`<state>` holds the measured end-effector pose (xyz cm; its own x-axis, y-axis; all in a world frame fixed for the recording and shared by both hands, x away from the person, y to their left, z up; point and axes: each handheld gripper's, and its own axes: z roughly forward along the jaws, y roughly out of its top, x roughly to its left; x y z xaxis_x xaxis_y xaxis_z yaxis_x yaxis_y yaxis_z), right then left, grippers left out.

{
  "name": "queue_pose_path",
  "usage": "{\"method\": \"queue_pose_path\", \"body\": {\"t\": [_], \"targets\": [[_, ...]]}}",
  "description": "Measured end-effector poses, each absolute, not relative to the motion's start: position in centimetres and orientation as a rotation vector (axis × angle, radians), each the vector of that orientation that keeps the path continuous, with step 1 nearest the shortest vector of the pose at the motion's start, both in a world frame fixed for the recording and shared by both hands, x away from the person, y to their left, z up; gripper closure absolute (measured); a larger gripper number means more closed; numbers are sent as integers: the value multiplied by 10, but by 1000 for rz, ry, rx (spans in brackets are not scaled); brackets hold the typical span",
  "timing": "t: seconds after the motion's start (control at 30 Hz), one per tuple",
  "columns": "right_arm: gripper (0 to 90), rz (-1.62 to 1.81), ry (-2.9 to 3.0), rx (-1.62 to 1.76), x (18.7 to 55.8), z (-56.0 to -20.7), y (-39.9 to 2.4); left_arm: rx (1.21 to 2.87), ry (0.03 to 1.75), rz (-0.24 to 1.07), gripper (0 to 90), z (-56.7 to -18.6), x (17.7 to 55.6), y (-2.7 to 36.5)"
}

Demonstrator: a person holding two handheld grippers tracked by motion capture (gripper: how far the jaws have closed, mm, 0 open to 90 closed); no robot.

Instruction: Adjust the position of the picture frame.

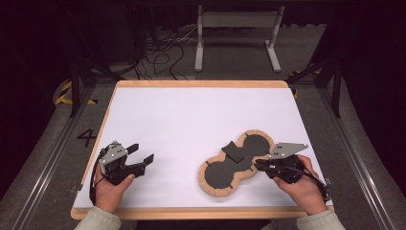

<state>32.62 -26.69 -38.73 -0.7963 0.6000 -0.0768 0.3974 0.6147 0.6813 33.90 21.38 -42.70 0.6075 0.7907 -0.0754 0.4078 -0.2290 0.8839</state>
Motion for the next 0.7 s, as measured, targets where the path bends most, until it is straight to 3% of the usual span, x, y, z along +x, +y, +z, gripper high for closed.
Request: {"method": "queue_pose_path", "body": {"t": [0.1, 0.7], "targets": [[900, 926, 2590, 811, 326, -389, -265, 1860, 964, 485, 297, -427, 339, 213], [900, 683, 2539, 1132, 352, -415, -289, 1871, 965, 483, 303, -429, 340, 212]]}}
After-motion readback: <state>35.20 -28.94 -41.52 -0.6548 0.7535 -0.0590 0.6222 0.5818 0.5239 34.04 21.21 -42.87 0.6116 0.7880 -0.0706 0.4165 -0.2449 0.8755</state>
